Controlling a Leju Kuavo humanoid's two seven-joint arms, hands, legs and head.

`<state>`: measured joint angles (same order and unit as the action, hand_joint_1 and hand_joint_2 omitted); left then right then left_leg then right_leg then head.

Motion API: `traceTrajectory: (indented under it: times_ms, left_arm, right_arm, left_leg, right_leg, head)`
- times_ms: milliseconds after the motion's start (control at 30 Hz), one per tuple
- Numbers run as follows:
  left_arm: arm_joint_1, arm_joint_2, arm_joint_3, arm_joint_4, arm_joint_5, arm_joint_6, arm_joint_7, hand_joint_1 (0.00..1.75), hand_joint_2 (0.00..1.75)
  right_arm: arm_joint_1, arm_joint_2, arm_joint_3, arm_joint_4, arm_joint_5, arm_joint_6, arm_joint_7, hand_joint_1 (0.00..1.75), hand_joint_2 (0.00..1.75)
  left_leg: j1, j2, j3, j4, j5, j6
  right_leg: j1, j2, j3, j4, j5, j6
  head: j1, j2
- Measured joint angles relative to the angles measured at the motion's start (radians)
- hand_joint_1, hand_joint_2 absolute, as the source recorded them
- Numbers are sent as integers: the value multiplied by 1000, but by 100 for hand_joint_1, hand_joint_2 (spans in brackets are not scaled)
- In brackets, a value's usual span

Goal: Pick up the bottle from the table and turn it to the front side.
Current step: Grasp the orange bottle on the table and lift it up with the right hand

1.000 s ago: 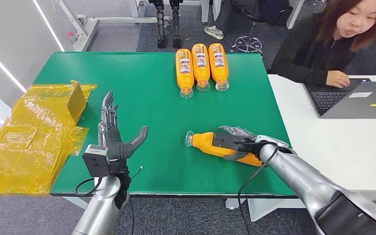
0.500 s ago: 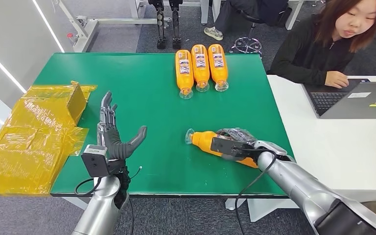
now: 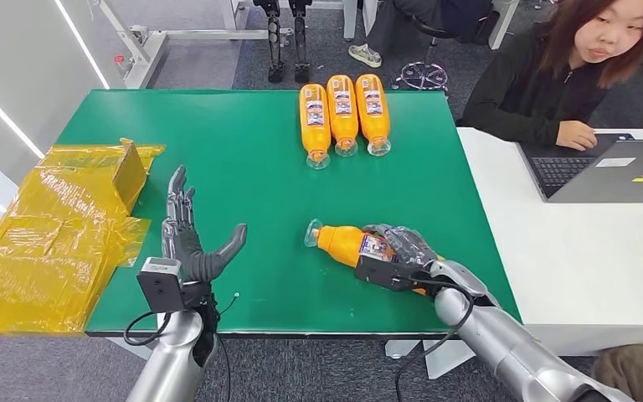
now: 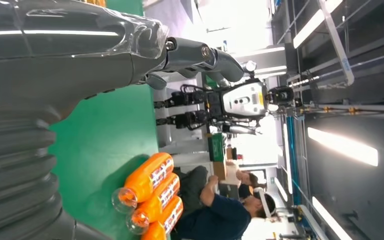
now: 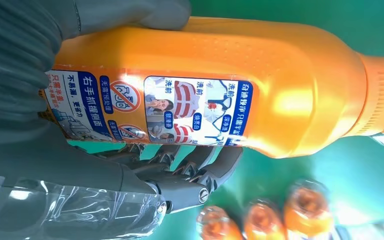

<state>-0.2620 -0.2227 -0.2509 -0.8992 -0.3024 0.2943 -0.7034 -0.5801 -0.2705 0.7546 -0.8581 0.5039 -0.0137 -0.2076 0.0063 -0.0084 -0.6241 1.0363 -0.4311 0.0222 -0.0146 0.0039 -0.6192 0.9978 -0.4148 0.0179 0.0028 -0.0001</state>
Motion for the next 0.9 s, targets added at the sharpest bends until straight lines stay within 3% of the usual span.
traceTrajectory:
  times_ms: [267, 400, 700, 900]
  left_arm:
    - [15, -5, 5, -9, -18, -11, 0, 0, 175]
    - [14, -7, 5, -9, 26, -72, 0, 0, 175]
    - [2, -2, 5, -5, 253, -518, 0, 0, 175]
    - [-19, 8, 5, 8, 281, -645, 0, 0, 175]
  right_arm:
    - [104, 13, -95, -120, 74, -72, -63, 175, 175]
    - [183, 21, -125, -196, 104, -122, -89, 175, 175]
    - [260, 71, -160, -263, 148, -139, -109, 175, 175]
    - [299, 81, -181, -304, 166, -160, -128, 175, 175]
  left_leg:
    - [0, -3, -3, 0, 0, 0]
    - [0, -3, -3, 0, -2, -1]
    - [0, -2, -3, -2, -2, -2]
    - [0, -3, -3, -2, -2, -2]
  right_leg:
    - [0, -2, -2, 0, -1, -2]
    - [0, -2, -2, 0, -3, -1]
    - [0, -2, -4, 0, -4, -1]
    - [0, -2, -4, 0, -4, -1]
  head:
    - [0, 0]
    - [0, 0]
    - [0, 0]
    - [0, 0]
